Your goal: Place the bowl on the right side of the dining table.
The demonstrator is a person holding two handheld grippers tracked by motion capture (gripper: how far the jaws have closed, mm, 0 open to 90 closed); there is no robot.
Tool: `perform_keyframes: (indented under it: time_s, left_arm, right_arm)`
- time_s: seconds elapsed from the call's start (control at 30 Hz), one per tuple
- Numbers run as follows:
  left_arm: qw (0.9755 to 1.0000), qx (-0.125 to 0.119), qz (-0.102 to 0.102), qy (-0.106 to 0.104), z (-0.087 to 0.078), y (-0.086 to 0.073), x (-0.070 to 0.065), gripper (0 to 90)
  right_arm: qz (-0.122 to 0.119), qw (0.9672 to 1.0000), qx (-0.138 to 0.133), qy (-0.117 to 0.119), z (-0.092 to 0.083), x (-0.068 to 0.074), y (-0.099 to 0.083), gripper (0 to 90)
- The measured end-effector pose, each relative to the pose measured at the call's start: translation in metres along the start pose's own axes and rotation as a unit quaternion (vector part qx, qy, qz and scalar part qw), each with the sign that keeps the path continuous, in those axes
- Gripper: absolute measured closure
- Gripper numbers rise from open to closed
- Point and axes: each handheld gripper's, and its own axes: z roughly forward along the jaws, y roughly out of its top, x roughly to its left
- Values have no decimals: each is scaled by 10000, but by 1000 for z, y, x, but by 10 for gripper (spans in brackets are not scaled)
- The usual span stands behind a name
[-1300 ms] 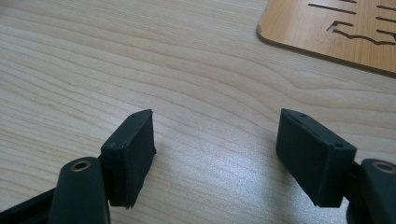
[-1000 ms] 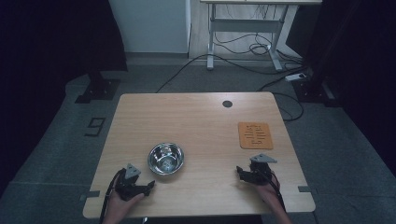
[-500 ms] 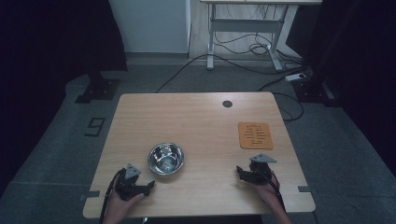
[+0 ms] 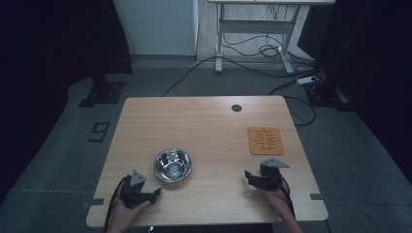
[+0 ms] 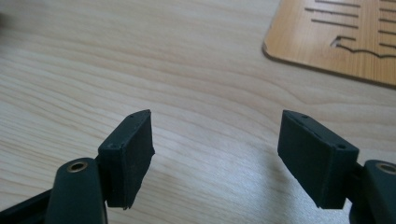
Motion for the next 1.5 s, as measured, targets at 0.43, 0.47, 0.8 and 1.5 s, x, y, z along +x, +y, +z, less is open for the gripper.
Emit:
perform_keyframes:
  time_s: [0.43,0.47,0.8,1.5]
  left_arm:
    - [10000,0,0,1,0,0,0,124]
    - [10000,0,0,1,0,0,0,123]
    - [10000,1,0,1,0,0,0,124]
    - [10000,0,-1,2,0,0,0,123]
  right_arm:
    - [47,9993,-263,244,-14,12,15,264]
    - [47,9993,-263,244,-14,12,15,264]
    - [-6,9984,-439,353,-21,17,34,259]
    - [-110,9973,-543,480,-17,37,67,258]
